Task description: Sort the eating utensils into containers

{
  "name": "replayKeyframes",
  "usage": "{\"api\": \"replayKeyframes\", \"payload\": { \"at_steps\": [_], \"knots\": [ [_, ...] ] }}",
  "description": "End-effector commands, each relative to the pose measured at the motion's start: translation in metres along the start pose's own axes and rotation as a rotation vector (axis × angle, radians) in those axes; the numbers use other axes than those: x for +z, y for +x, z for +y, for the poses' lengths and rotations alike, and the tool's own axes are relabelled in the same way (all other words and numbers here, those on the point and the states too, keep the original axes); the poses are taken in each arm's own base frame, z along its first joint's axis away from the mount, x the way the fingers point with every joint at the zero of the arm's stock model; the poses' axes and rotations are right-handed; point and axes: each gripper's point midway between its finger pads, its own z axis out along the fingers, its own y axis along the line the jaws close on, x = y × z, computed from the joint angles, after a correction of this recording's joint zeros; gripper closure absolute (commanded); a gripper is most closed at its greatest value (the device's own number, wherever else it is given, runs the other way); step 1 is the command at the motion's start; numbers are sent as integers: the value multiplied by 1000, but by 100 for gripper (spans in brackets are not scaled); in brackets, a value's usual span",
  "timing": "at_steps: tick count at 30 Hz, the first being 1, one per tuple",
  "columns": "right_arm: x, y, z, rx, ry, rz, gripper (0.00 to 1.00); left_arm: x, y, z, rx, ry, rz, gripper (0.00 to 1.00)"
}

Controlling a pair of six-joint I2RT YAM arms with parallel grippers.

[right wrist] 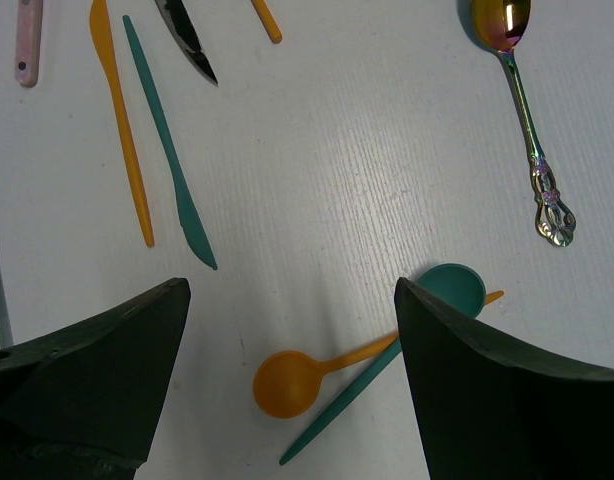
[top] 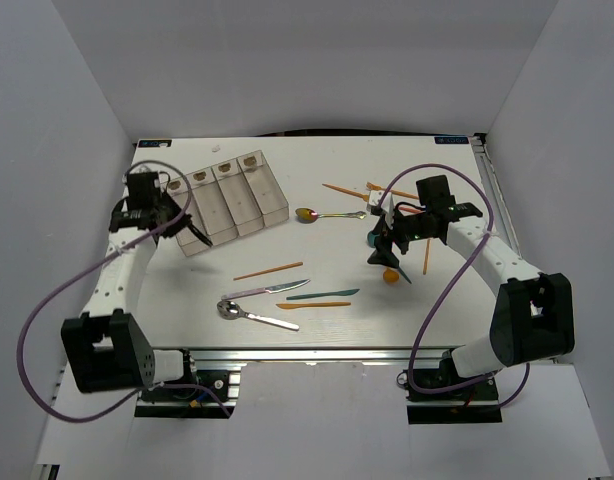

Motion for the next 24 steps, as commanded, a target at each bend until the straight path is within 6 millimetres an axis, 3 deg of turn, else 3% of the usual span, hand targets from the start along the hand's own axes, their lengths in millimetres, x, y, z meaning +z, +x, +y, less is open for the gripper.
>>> {"api": "replayKeyframes", "payload": {
  "at_steps": [1,2,3,5,8,13,22,23,24],
  "knots": [
    [-4,-14,-3,-18,-6,-35,11,10,-46,-37,275,125,-64,100],
    [-5,-13,-3,-16,-4,-33,11,26,-45,-34,309,100,-30,100],
    [-5,-15,-3,-20,-3,-35,11,27,-57,-38,327,92,-56,100],
    [-7,-14,-3,-26,2,-28,11,44,-63,-33,387,51,-45,100],
    [-8,-12,-1,-30,4,-17,11,53,-85,-36,443,13,-81,100],
    [-8,-11,1,-23,-1,-15,11,65,-98,-32,506,-38,-96,100],
    [-8,-10,-2,-21,4,-13,11,89,-65,-25,470,-3,18,100],
    [-8,-10,-1,-19,2,-13,11,91,-57,-20,458,-11,35,99],
    [-7,-11,-1,-21,1,-13,11,92,-54,-17,456,-15,43,91]
  ]
}}
